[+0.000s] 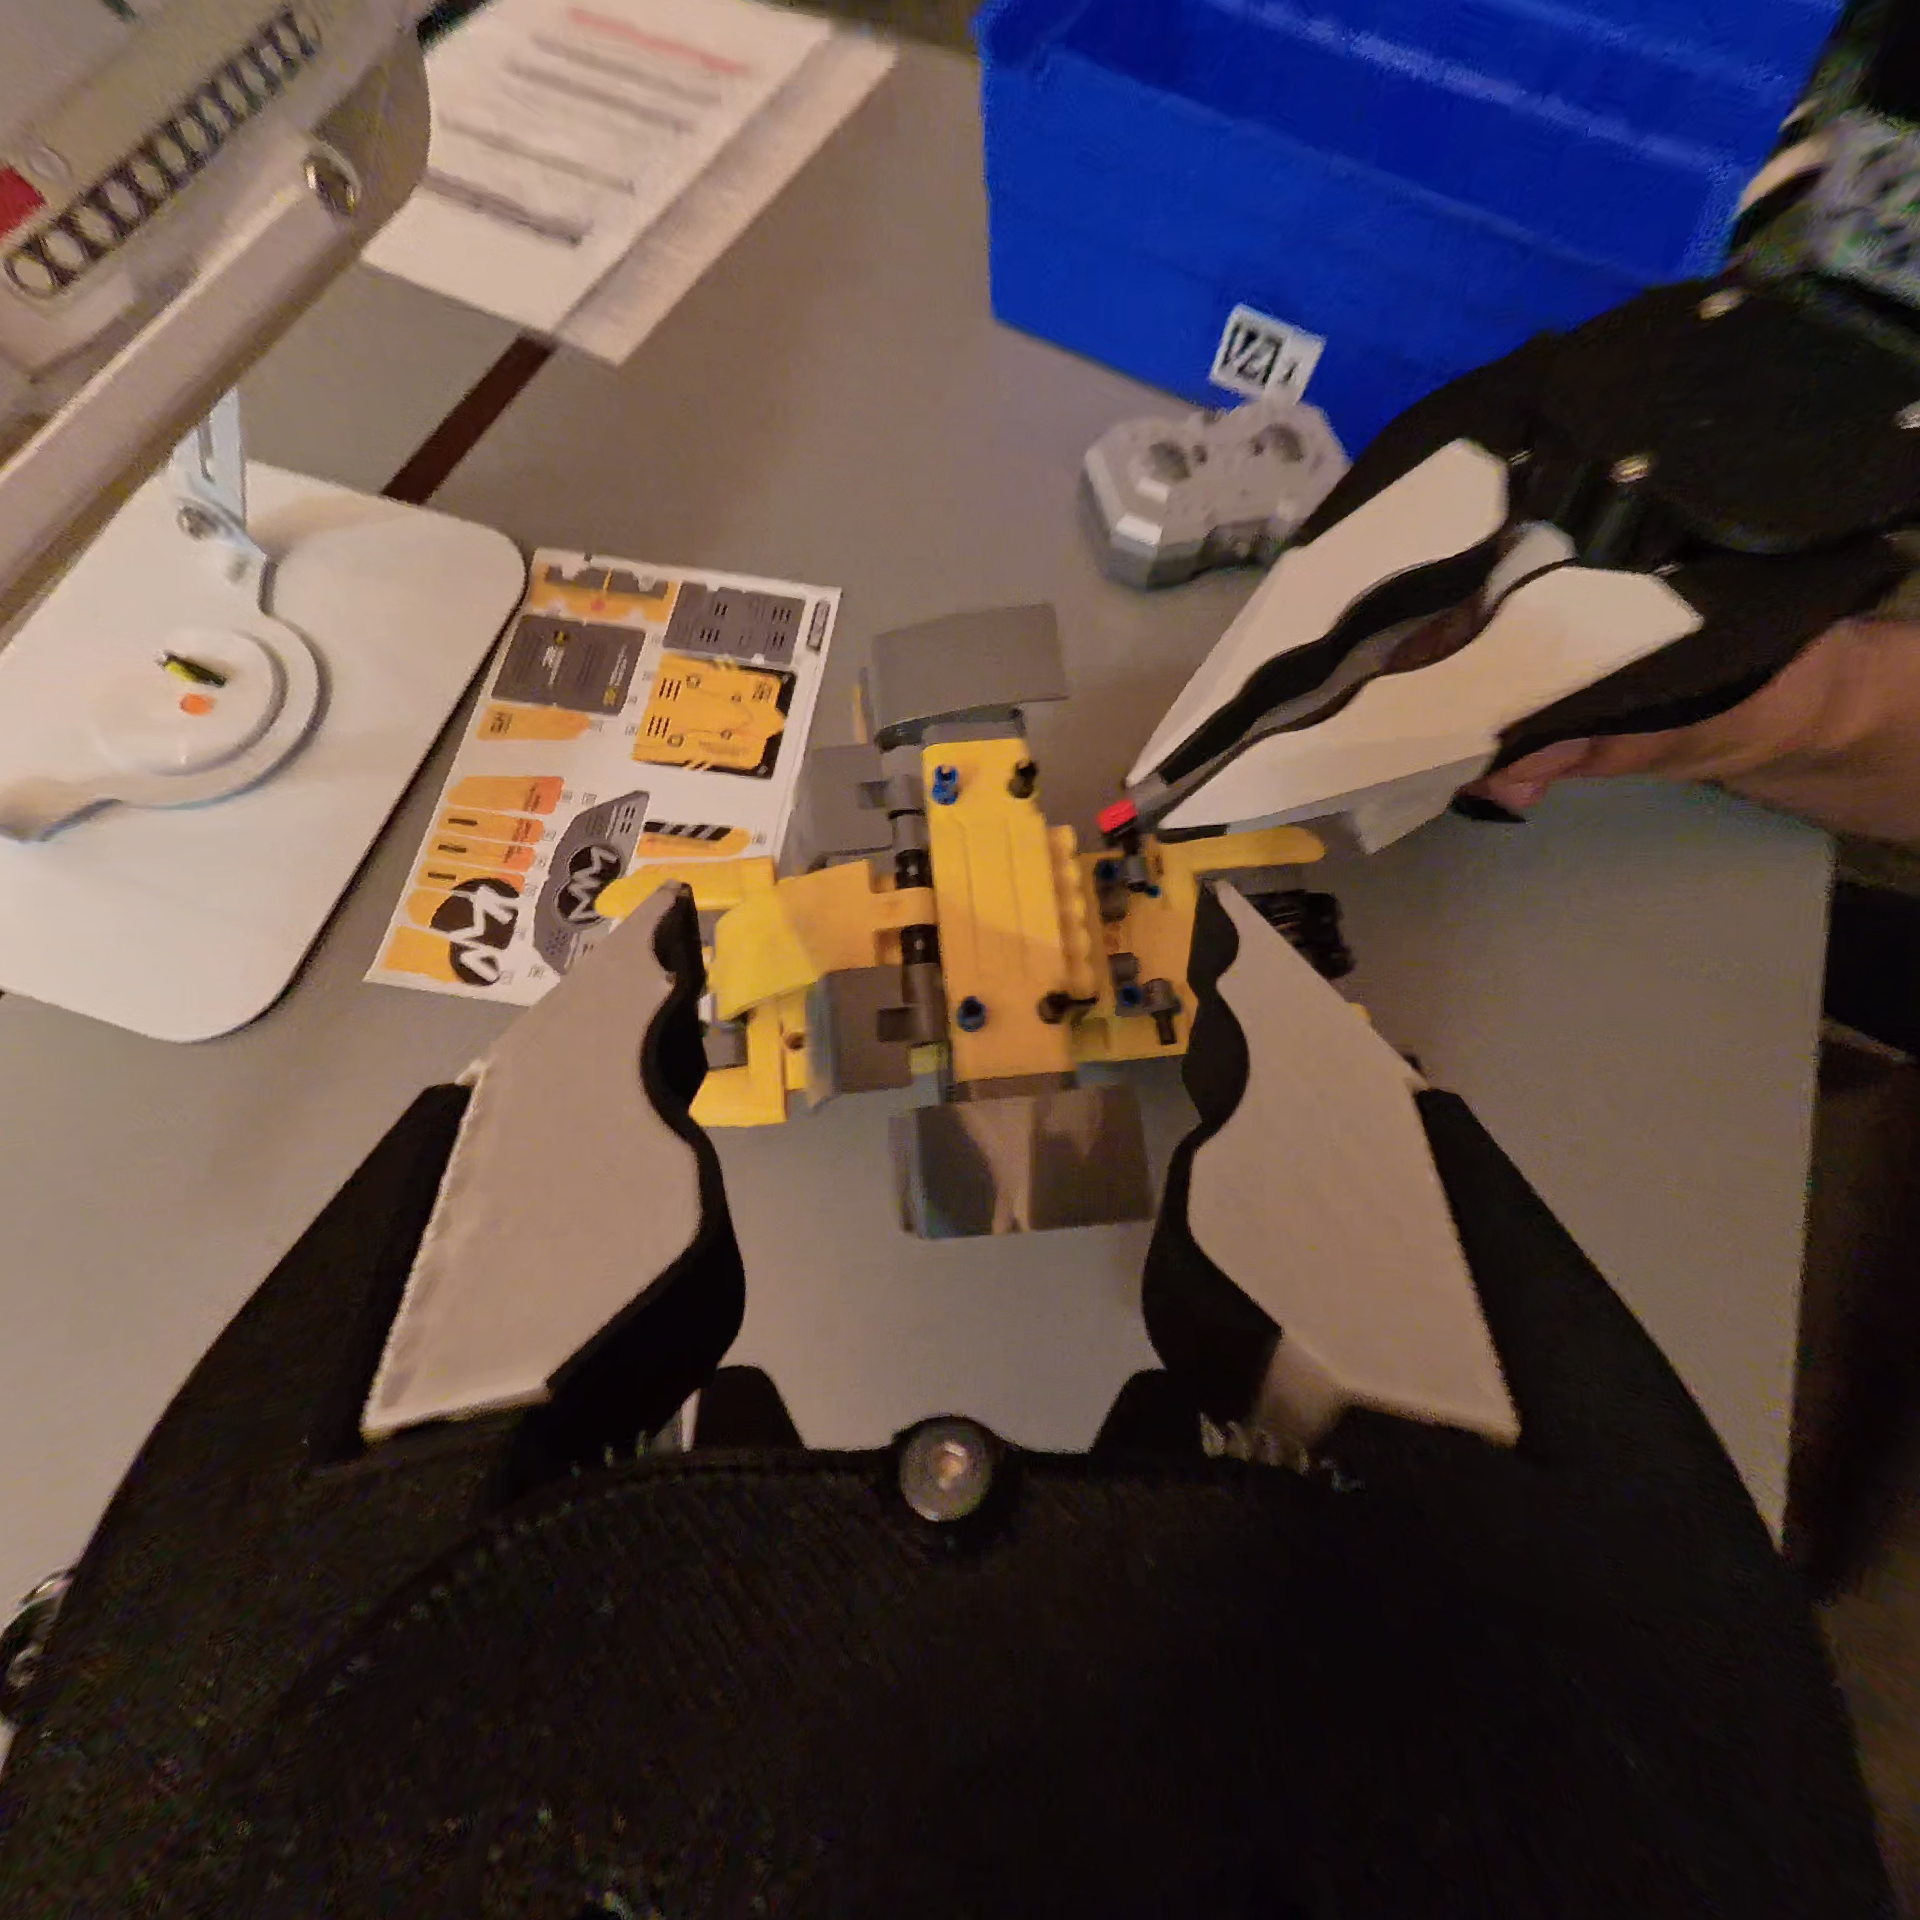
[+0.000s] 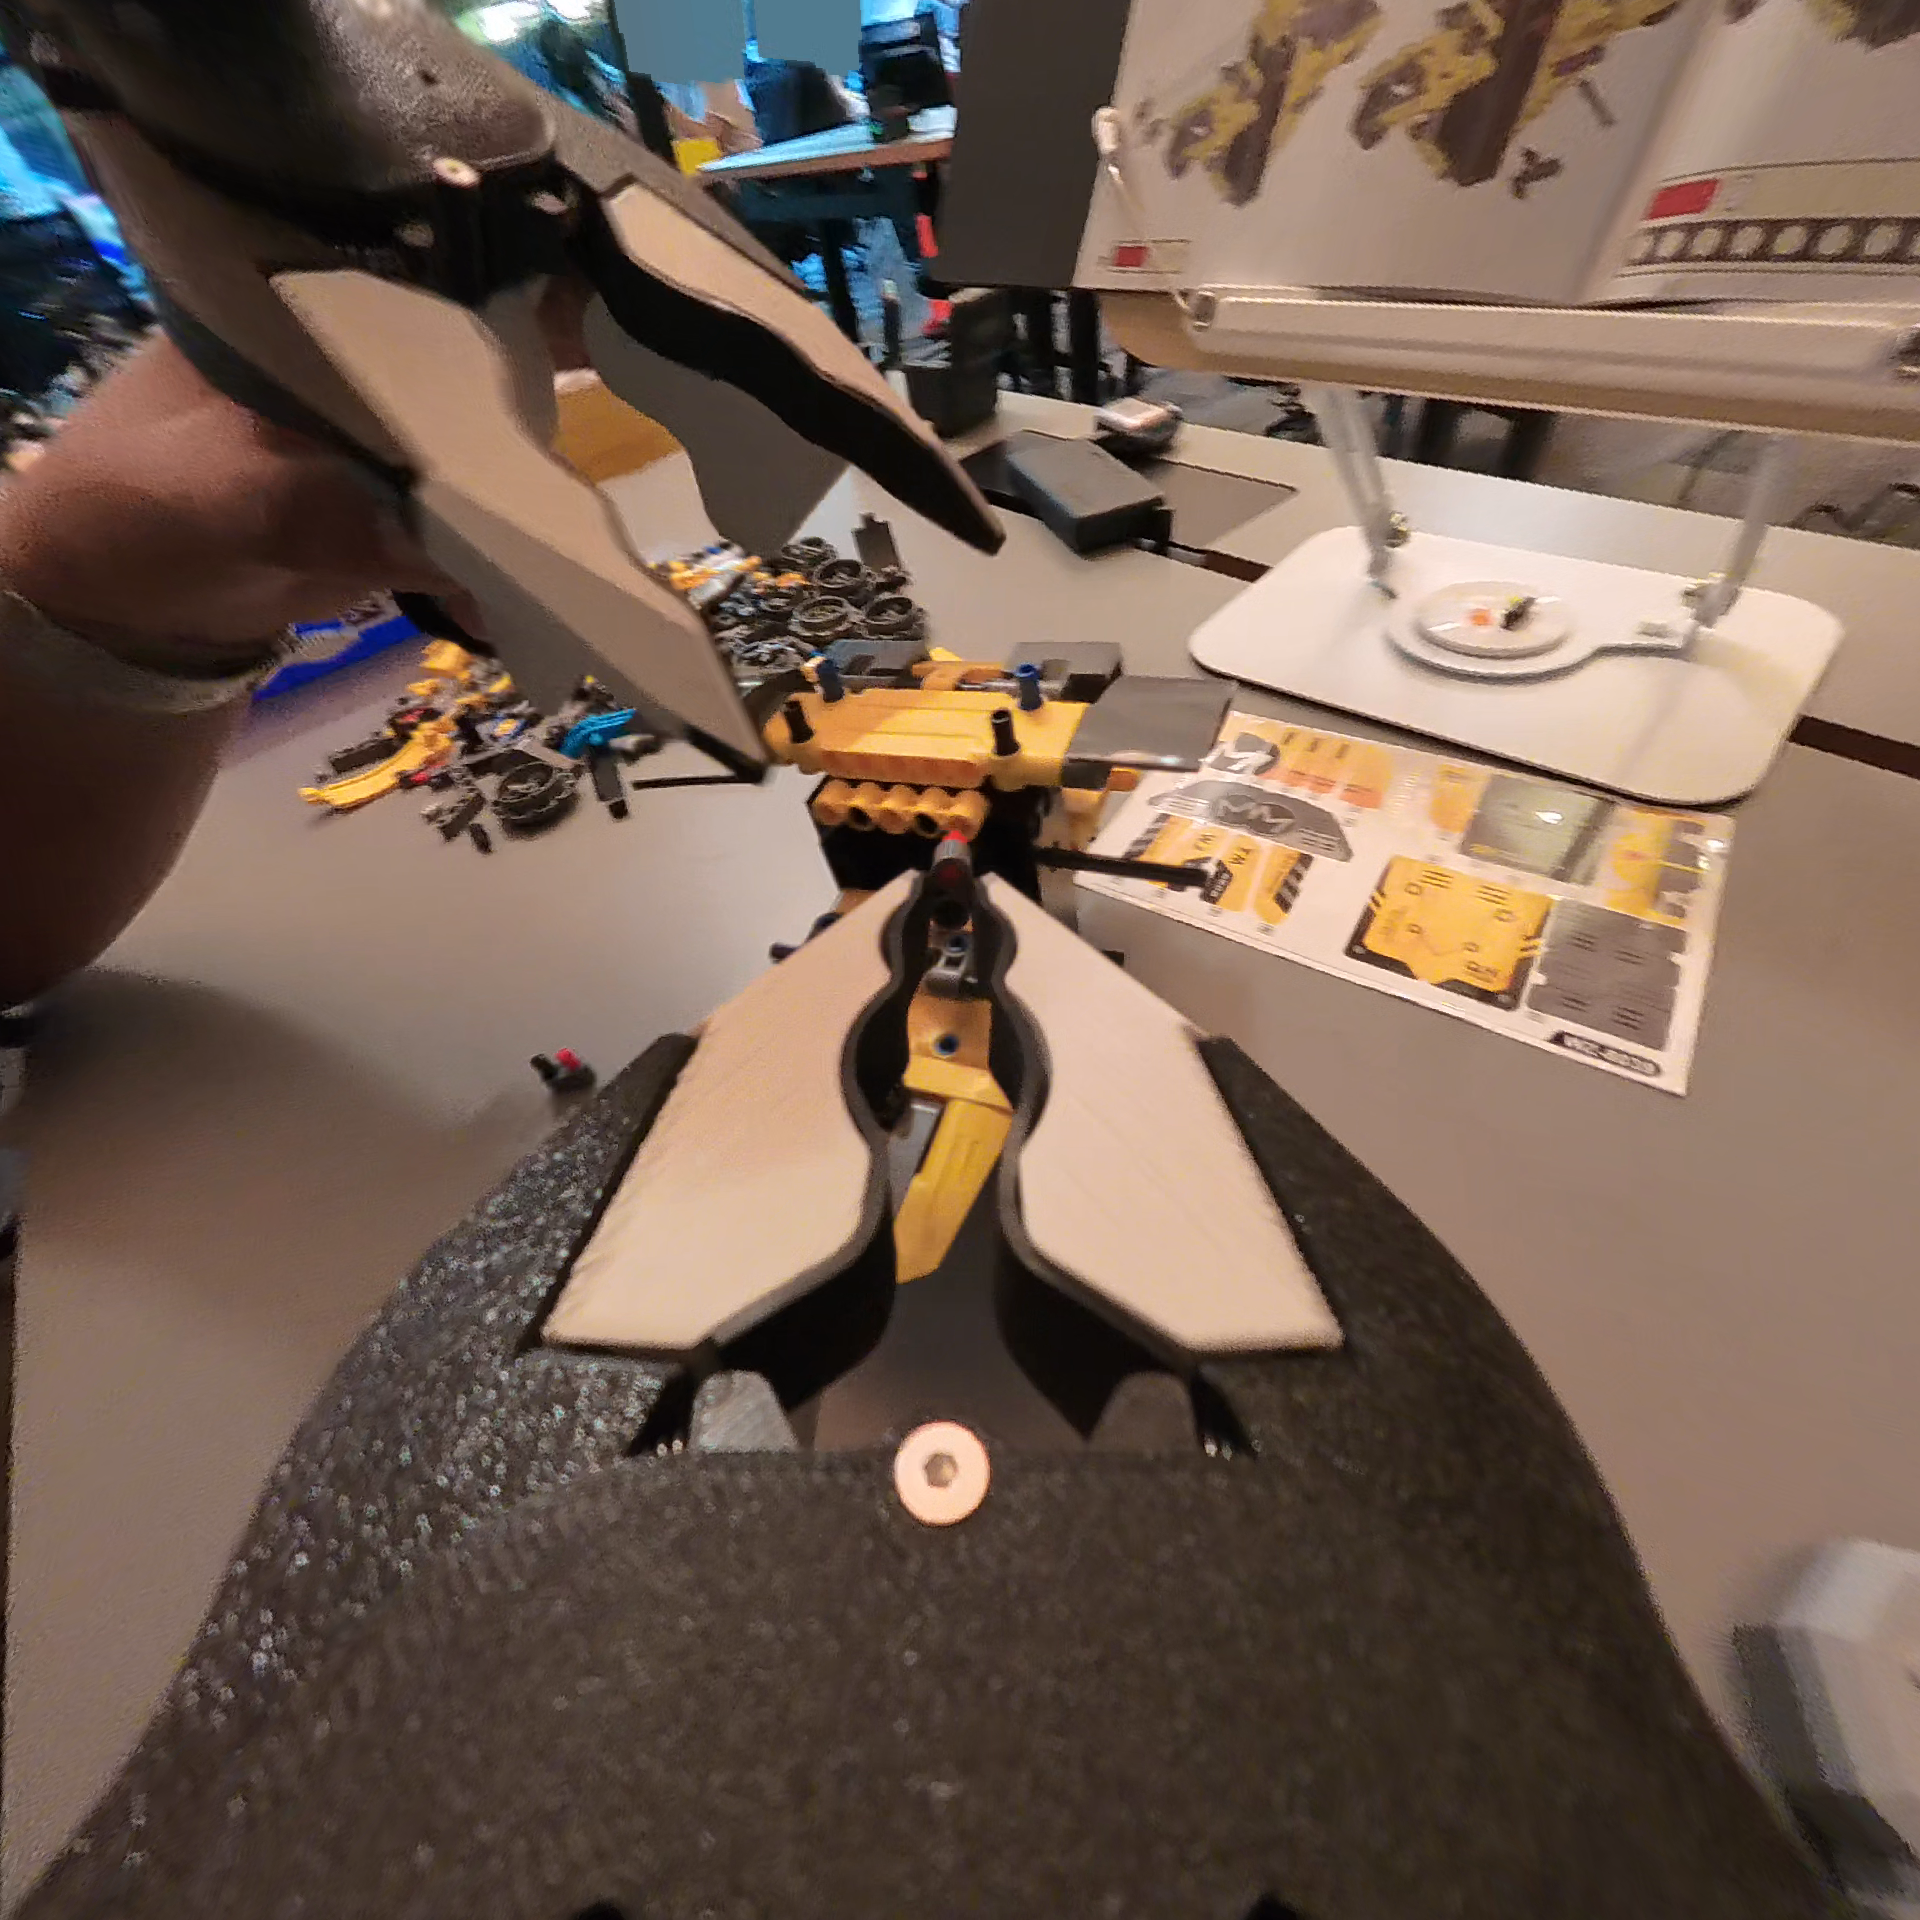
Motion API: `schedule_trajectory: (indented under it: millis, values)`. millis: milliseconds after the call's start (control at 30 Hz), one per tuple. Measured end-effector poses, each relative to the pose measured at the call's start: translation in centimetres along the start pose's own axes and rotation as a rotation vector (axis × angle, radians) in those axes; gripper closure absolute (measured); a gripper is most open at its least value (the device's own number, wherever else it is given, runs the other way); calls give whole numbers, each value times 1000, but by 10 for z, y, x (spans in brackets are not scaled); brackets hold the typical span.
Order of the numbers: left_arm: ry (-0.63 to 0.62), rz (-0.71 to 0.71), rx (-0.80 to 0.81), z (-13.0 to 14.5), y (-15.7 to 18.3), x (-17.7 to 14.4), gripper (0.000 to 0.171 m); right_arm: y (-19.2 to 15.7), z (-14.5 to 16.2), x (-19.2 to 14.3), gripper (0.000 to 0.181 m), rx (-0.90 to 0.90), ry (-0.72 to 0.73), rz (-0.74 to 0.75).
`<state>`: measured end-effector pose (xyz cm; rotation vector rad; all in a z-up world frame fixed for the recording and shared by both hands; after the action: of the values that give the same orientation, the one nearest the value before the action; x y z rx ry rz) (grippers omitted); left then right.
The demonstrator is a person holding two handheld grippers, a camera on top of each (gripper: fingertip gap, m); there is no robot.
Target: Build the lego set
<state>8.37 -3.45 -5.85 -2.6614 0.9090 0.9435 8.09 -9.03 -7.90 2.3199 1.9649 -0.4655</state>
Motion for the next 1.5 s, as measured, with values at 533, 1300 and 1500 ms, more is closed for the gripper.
schedule_trajectory:
  millis: [533, 1300, 1500]
  values:
    - [-193, 39, -8, 18, -6, 22, 99, 0, 9, 11, 174, -70, -51, 99]
    - [-176, 122, -95, 15, -11, 3, 97, -8, 1, 6, 174, -184, -21, 119]
    - [-217, 116, -75, 22, -10, 10, 101, -6, 3, 11, 174, -187, -17, 143]
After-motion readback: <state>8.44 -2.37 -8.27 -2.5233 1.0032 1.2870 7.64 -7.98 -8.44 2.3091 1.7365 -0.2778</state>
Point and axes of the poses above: each gripper's, where its closed fingertips meet, x out along the fingers, z out of its underside, y = z × x across the jaws, the point moved 1 cm from there along -x, back along the fingers
